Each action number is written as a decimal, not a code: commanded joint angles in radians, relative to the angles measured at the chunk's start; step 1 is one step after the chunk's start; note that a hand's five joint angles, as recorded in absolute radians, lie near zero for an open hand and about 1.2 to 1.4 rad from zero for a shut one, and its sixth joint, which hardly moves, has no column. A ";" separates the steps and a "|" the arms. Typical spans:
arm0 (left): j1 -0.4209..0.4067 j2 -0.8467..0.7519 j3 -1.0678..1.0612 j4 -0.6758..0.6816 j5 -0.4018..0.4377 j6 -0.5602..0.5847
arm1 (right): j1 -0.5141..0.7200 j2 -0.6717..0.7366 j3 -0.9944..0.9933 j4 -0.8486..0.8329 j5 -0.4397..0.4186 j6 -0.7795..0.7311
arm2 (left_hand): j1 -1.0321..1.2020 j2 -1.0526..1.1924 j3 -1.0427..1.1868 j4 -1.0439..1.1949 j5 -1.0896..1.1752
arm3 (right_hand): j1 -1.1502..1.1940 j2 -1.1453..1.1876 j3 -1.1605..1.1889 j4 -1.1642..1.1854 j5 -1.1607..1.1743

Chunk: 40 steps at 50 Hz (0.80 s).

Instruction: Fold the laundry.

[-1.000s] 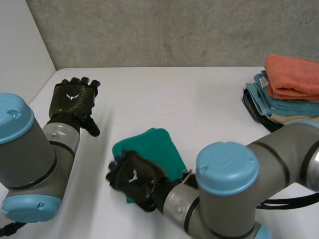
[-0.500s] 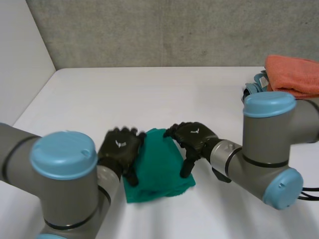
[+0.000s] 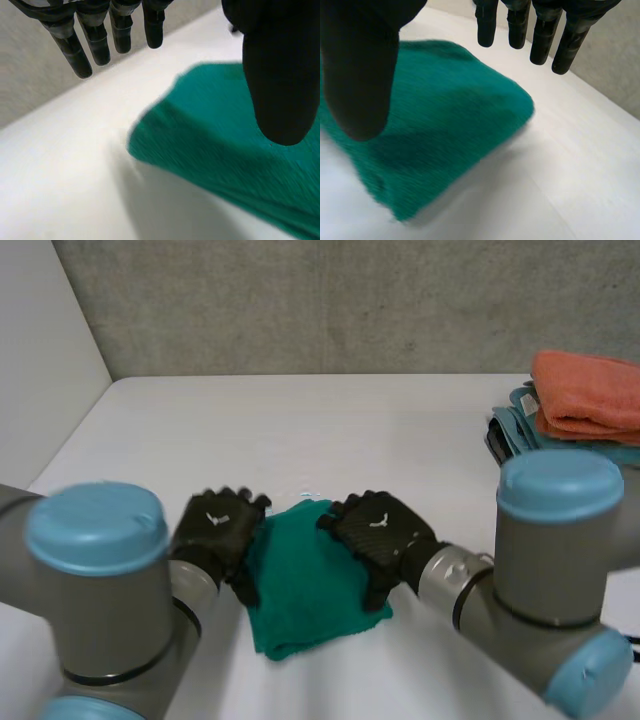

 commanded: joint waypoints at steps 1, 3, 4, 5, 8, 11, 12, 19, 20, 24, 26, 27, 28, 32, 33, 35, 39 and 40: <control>0.059 0.072 -0.017 0.000 0.007 -0.002 | 0.076 -0.024 0.119 -0.100 0.019 -0.044 | 0.005 -0.004 -0.013 -0.006 -0.024 | -0.001 -0.046 -0.036 -0.057 -0.060; 0.070 0.074 -0.023 0.002 0.008 -0.002 | 0.078 -0.003 0.133 -0.127 0.019 -0.065 | 0.005 -0.004 -0.013 -0.006 -0.024 | -0.001 -0.046 -0.036 -0.057 -0.060; 0.082 0.074 -0.026 0.003 0.008 -0.004 | 0.078 0.008 0.135 -0.135 0.021 -0.071 | 0.005 -0.004 -0.013 -0.006 -0.024 | -0.001 -0.046 -0.036 -0.057 -0.060; 0.088 0.074 -0.027 0.003 0.008 -0.004 | 0.078 0.019 0.133 -0.141 0.022 -0.079 | 0.005 -0.004 -0.013 -0.006 -0.024 | -0.001 -0.046 -0.036 -0.057 -0.060; 0.102 0.072 -0.035 0.003 0.010 -0.004 | 0.078 0.063 0.121 -0.164 0.026 -0.103 | 0.005 -0.004 -0.013 -0.006 -0.024 | 0.044 0.000 0.010 -0.012 -0.015; 0.102 0.069 -0.040 0.003 0.008 -0.004 | 0.076 0.083 0.110 -0.180 0.033 -0.114 | 0.002 -0.007 -0.016 -0.009 -0.027 | 0.085 0.041 0.051 0.029 0.026; 0.102 0.069 -0.040 0.003 0.010 -0.004 | 0.076 0.086 0.107 -0.183 0.035 -0.117 | 0.002 -0.007 -0.016 -0.009 -0.027 | 0.112 0.067 0.077 0.055 0.053; 0.100 0.069 -0.041 0.003 0.008 -0.007 | 0.076 0.117 0.098 -0.218 0.039 -0.134 | 0.002 -0.007 -0.016 -0.009 -0.027 | 0.291 0.246 0.256 0.234 0.232; 0.100 0.069 -0.041 0.003 0.010 -0.007 | 0.076 0.117 0.100 -0.224 0.041 -0.137 | 0.002 -0.007 -0.016 -0.009 -0.027 | 0.317 0.273 0.283 0.261 0.258; 0.102 0.069 -0.041 0.003 0.008 -0.008 | 0.078 0.119 0.098 -0.250 0.056 -0.146 | 0.002 -0.007 -0.016 -0.009 -0.027 | 0.455 0.411 0.421 0.399 0.396; 0.102 0.069 -0.041 0.003 0.008 -0.008 | 0.076 0.119 0.098 -0.261 0.070 -0.153 | 0.002 -0.007 -0.016 -0.009 -0.027 | 0.578 0.533 0.543 0.522 0.519; 0.102 0.069 -0.041 0.003 0.008 -0.008 | 0.078 0.119 0.098 -0.266 0.075 -0.156 | 0.002 -0.007 -0.016 -0.009 -0.027 | 0.605 0.560 0.570 0.549 0.546; 0.103 0.069 -0.041 0.003 0.008 -0.008 | 0.078 0.119 0.098 -0.269 0.078 -0.157 | 0.002 -0.007 -0.016 -0.009 -0.027 | 0.620 0.575 0.585 0.563 0.561; 0.103 0.071 -0.043 0.003 0.008 -0.008 | 0.076 0.125 0.093 -0.282 0.084 -0.171 | 0.002 -0.007 -0.016 -0.009 -0.027 | 0.623 0.578 0.588 0.567 0.564; 0.103 0.071 -0.044 0.003 0.008 -0.008 | 0.078 0.128 0.092 -0.284 0.084 -0.176 | 0.002 -0.007 -0.016 -0.009 -0.027 | 0.623 0.578 0.588 0.567 0.564; 0.105 0.072 -0.047 0.005 0.008 -0.008 | 0.078 0.140 0.089 -0.284 0.084 -0.185 | 0.002 -0.007 -0.016 -0.009 -0.027 | 0.635 0.590 0.600 0.578 0.575; 0.105 0.072 -0.050 0.005 0.008 -0.008 | 0.076 0.152 0.083 -0.286 0.084 -0.191 | -0.001 -0.010 -0.019 -0.012 -0.029 | 0.731 0.687 0.697 0.675 0.672; 0.103 0.072 -0.050 0.005 0.008 -0.008 | 0.076 0.152 0.083 -0.287 0.084 -0.191 | -0.001 -0.010 -0.019 -0.012 -0.029 | 0.752 0.707 0.717 0.696 0.693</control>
